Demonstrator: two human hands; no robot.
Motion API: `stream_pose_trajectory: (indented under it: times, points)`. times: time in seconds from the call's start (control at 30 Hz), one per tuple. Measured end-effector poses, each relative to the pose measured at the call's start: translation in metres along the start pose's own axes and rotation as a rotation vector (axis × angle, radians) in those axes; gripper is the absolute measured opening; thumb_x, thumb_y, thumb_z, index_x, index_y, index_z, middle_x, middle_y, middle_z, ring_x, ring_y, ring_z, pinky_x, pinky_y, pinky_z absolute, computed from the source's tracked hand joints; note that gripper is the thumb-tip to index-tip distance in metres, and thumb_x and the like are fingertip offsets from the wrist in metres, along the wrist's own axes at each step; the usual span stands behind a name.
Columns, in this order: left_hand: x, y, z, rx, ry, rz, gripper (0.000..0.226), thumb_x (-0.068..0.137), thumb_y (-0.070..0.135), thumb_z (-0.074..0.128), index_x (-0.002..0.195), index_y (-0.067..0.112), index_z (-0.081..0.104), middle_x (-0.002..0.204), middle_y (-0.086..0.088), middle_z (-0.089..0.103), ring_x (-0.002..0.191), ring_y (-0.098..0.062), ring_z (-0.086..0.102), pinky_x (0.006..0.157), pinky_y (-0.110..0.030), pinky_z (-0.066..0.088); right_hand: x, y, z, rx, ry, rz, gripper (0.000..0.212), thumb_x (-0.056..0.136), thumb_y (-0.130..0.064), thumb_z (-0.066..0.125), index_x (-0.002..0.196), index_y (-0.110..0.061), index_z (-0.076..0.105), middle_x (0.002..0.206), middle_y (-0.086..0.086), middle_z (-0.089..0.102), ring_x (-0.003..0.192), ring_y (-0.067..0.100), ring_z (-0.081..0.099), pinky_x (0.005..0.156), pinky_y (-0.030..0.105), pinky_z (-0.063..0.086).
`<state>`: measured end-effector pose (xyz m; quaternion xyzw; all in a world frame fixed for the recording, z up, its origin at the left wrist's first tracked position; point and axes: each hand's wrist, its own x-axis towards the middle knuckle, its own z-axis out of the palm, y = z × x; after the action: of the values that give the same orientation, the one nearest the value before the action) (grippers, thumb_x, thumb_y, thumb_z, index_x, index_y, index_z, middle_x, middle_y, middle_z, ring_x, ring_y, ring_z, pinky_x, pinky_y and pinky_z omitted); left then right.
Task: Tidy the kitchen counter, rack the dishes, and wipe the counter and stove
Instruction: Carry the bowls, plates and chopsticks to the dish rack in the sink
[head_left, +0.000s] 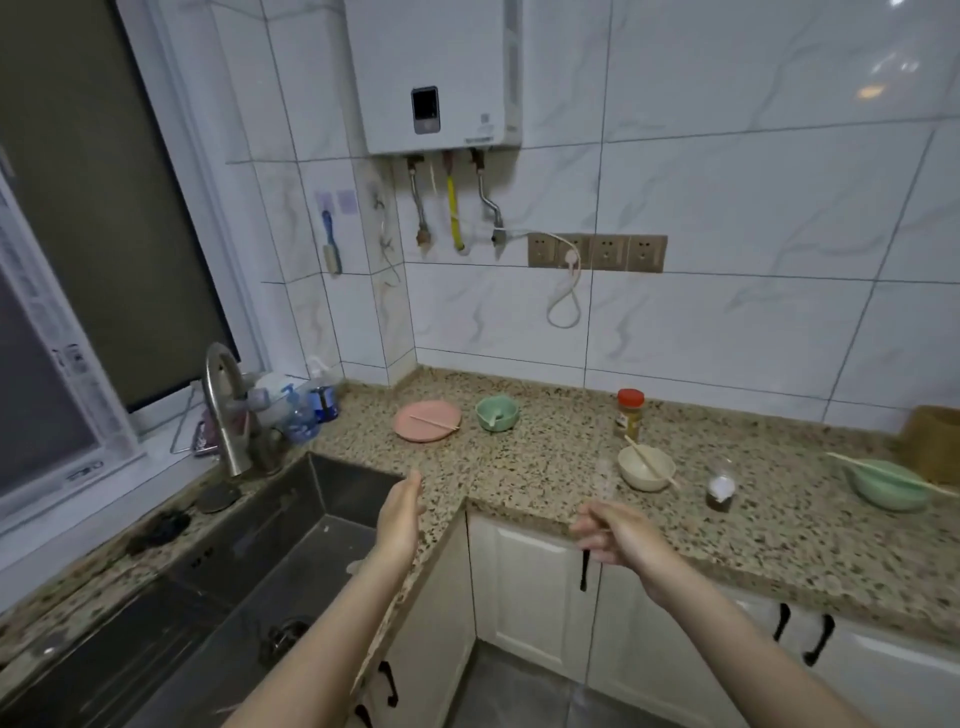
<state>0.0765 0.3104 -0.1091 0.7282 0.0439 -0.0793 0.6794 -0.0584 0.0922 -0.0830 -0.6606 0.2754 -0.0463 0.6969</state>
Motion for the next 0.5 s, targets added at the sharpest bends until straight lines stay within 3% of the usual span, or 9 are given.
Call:
stream_pose_trajectory:
  times: [0.17, 0.27, 0.33, 0.4, 0.5]
  points:
    - [0.104, -0.012, 0.016, -0.073, 0.011, -0.039, 0.05, 0.097, 0.046, 0.04, 0.134, 0.014, 0.046, 0.136, -0.009, 0.051, 0.121, -0.028, 0.05, 0.106, -0.047, 0.038, 0.103, -0.013, 0.034, -0.028, -0.031, 0.035, 0.017, 0.098, -0.017, 0.046, 0.095, -0.008, 0.059, 0.077, 0.009, 0.066, 0.055, 0.016, 0.057, 0.038, 0.019, 0.041]
    - [0.174, -0.018, 0.017, -0.105, 0.037, -0.106, 0.049, 0.096, 0.048, 0.04, 0.128, 0.014, 0.052, 0.131, -0.007, 0.053, 0.12, -0.027, 0.051, 0.106, -0.048, 0.038, 0.17, -0.027, 0.064, -0.055, -0.072, 0.064, 0.02, 0.097, -0.016, 0.045, 0.088, -0.005, 0.059, 0.073, 0.011, 0.061, 0.049, 0.015, 0.052, 0.043, 0.021, 0.035]
    - [0.222, -0.021, 0.011, -0.148, 0.072, -0.181, 0.037, 0.096, 0.047, 0.042, 0.11, 0.016, 0.059, 0.117, -0.006, 0.058, 0.104, -0.024, 0.057, 0.098, -0.042, 0.042, 0.208, -0.041, 0.087, -0.123, -0.115, 0.067, 0.02, 0.097, -0.017, 0.044, 0.082, -0.009, 0.057, 0.07, 0.009, 0.06, 0.051, 0.015, 0.051, 0.049, 0.023, 0.032]
    - [0.271, -0.023, 0.005, -0.188, 0.098, -0.244, 0.028, 0.096, 0.043, 0.043, 0.095, 0.019, 0.057, 0.102, -0.004, 0.059, 0.088, -0.02, 0.058, 0.08, -0.037, 0.044, 0.245, -0.054, 0.109, -0.188, -0.151, 0.085, 0.021, 0.096, -0.017, 0.043, 0.079, -0.012, 0.054, 0.071, 0.008, 0.061, 0.054, 0.016, 0.051, 0.052, 0.024, 0.034]
    - [0.323, -0.026, -0.003, -0.151, 0.136, -0.297, 0.028, 0.097, 0.033, 0.046, 0.083, 0.011, 0.058, 0.086, -0.007, 0.061, 0.08, -0.024, 0.057, 0.067, -0.033, 0.041, 0.29, -0.07, 0.132, -0.239, -0.138, 0.08, 0.02, 0.096, -0.018, 0.046, 0.087, -0.007, 0.06, 0.081, 0.01, 0.066, 0.063, 0.019, 0.057, 0.059, 0.026, 0.045]
